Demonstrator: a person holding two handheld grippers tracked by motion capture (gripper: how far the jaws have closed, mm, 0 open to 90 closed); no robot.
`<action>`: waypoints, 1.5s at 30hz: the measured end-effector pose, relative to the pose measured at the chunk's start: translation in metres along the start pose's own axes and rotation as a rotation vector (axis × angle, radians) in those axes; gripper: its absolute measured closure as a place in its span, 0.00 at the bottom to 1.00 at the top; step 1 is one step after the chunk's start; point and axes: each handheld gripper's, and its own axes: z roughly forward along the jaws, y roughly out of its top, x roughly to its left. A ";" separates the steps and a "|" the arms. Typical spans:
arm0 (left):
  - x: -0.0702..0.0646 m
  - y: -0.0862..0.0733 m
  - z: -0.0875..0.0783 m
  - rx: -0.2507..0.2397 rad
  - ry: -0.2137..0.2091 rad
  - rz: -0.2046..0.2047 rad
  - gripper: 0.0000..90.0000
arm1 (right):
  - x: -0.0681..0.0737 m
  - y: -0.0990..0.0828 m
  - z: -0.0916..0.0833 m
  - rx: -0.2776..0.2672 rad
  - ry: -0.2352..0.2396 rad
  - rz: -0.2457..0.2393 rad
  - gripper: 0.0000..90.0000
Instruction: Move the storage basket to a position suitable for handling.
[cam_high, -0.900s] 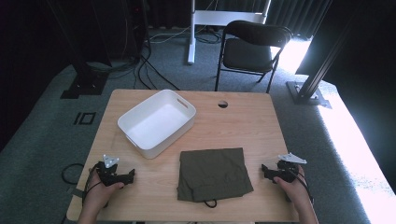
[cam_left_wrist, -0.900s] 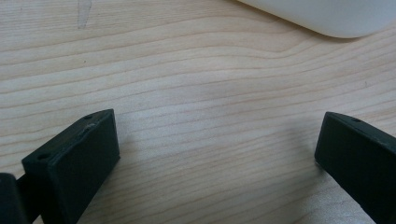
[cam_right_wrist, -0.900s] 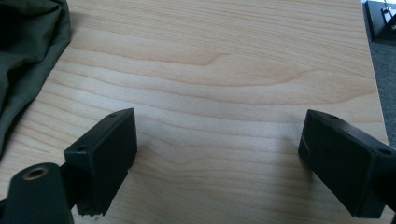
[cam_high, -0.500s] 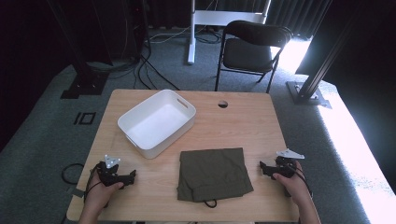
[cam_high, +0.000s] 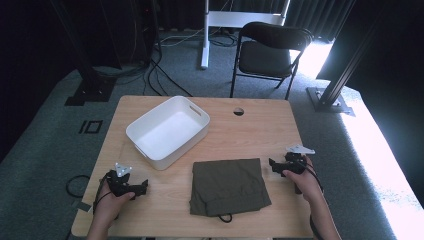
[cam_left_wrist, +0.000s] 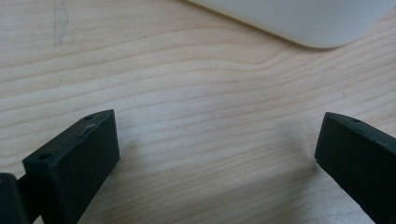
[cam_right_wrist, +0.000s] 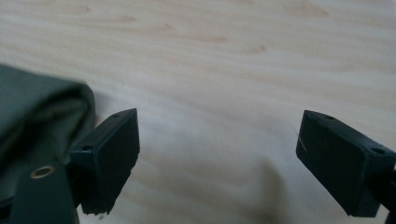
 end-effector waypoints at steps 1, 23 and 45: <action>-0.001 0.003 0.000 -0.004 -0.005 0.003 0.01 | 0.002 0.004 0.002 -0.003 0.004 -0.007 0.15; -0.006 0.029 -0.014 -0.097 -0.036 -0.044 0.01 | 0.064 0.088 0.036 -0.084 0.129 -0.122 0.15; -0.006 0.058 -0.039 -0.210 -0.046 -0.051 0.01 | 0.133 0.146 0.063 -0.165 0.254 -0.187 0.16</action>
